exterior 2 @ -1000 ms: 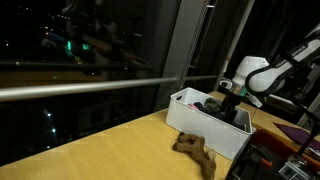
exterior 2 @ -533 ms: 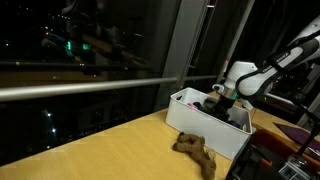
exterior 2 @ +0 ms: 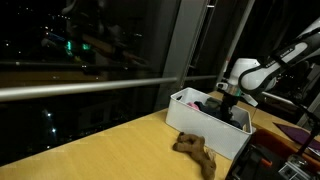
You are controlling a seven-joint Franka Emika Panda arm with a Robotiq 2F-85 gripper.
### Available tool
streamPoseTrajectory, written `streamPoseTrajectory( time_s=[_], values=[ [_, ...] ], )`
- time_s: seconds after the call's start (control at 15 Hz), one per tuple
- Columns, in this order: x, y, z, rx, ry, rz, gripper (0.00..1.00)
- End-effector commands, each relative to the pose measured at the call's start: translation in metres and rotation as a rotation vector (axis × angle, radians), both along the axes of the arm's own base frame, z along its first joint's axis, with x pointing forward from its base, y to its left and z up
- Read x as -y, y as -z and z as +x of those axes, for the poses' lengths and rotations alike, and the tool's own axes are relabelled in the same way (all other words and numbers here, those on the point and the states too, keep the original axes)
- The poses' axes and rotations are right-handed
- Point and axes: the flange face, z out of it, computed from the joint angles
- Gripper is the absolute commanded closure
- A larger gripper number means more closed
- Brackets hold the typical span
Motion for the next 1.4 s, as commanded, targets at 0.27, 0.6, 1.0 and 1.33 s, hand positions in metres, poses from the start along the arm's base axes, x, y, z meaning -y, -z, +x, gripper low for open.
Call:
streamPoseTrajectory(
  time_s=[0.27,0.6,1.0,1.33],
  values=[
    [0.009,-0.093,-0.057,-0.048,0.033,0.086,0.95],
    [-0.006,-0.162,-0.07,-0.056,0.027,0.094,0.95],
    [-0.104,-0.221,-0.051,-0.074,-0.022,0.092,0.95],
    [-0.241,-0.269,-0.031,-0.023,-0.076,0.099,0.95]
  ],
)
